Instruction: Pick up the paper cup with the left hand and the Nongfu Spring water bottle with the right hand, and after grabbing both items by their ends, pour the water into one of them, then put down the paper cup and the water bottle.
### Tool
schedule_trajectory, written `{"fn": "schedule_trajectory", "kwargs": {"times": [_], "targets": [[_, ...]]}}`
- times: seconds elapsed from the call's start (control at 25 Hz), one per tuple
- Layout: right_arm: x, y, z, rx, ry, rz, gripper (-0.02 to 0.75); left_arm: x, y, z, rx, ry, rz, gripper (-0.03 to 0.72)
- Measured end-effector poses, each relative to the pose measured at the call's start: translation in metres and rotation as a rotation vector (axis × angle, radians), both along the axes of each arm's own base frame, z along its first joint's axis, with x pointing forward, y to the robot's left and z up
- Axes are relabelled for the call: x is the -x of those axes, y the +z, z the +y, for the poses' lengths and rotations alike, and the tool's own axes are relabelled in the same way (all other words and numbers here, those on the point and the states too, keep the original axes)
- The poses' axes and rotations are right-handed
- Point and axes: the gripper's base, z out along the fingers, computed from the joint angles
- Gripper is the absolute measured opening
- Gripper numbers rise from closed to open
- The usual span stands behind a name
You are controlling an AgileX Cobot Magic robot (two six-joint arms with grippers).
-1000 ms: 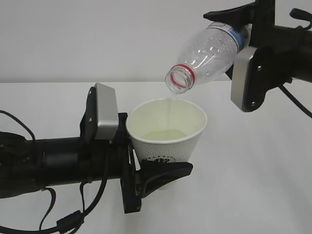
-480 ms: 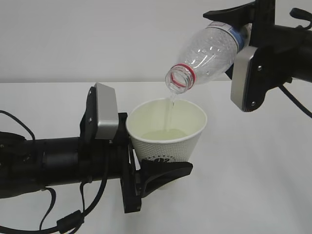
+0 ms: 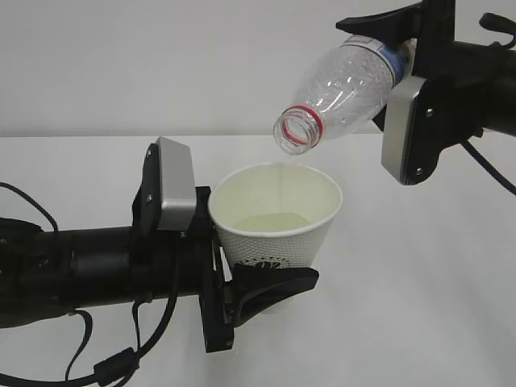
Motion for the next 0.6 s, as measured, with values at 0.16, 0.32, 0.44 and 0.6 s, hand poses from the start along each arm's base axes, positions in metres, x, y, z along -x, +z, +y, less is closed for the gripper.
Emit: {"fn": "schedule_trajectory", "kwargs": {"times": [0.16,0.32,0.44,0.6], "targets": [[0.0,0.0,0.0,0.001,0.001,-0.001,0.512,0.0,-0.0002,0.0,-0.002,0.001,0.0,0.501],[0.0001,0.0002,0.0001,0.006,0.002,-0.008,0.512,0.0,-0.0002,0.0,-0.002,0.001,0.0,0.501],[0.0001,0.0002,0.0001,0.018,0.003,-0.018,0.512,0.0,-0.0002,0.0,-0.002,0.001,0.0,0.501],[0.0001,0.0003,0.0002,0.021,0.005,-0.023,0.512,0.0,-0.0002,0.0,-0.002,0.001,0.0,0.501]]}}
